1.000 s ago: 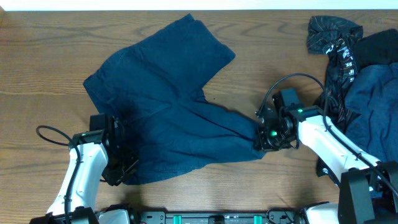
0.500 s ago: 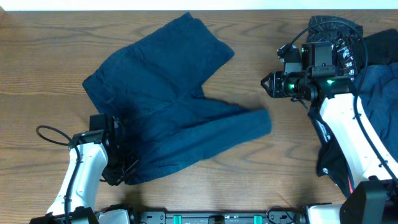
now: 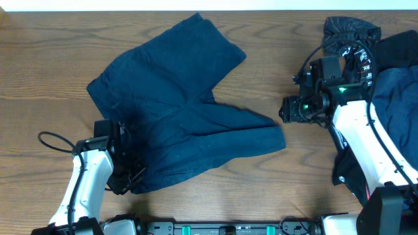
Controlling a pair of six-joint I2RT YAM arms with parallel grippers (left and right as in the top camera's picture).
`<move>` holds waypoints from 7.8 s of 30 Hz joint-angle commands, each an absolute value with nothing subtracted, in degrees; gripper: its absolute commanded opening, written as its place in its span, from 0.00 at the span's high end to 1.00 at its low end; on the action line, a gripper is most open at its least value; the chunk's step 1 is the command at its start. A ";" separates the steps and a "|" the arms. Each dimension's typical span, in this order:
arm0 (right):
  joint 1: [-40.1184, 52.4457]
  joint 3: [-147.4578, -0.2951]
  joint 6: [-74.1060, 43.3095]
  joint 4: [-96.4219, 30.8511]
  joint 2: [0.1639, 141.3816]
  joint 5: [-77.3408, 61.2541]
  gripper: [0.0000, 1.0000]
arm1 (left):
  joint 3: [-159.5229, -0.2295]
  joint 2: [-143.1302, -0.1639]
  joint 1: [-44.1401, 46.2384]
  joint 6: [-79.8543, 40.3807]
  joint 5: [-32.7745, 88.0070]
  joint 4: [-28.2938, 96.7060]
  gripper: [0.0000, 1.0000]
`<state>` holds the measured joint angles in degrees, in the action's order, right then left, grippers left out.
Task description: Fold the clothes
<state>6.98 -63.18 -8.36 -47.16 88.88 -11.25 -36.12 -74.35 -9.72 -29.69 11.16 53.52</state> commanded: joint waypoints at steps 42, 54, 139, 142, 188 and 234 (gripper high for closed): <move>7.68 -75.68 -13.41 -29.41 99.22 -26.57 0.90 | -36.71 -73.97 -9.93 -28.93 9.78 53.69 0.94; 7.68 -75.55 -11.70 -49.10 100.05 -5.39 0.62 | -36.71 -73.97 -9.93 -28.93 9.78 53.67 0.94; 12.08 -58.72 -10.26 -28.82 97.73 -15.77 0.98 | -36.71 -73.97 -9.93 -27.44 9.76 52.60 0.94; 12.34 -58.72 -10.26 -25.28 98.72 -15.53 0.88 | -36.71 -73.97 -9.93 -27.44 9.78 52.64 0.94; 9.41 -52.71 -16.69 -45.39 85.10 -12.43 0.99 | -37.01 -73.58 -9.65 -23.90 12.62 56.80 0.94; 9.04 -69.43 -0.12 -8.99 88.97 -18.59 0.99 | -41.39 -29.82 3.66 -48.80 -18.46 51.31 0.94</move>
<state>6.98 -68.29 -0.71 -11.53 85.03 -20.01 -41.52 -28.58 3.79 -46.15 -7.97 52.64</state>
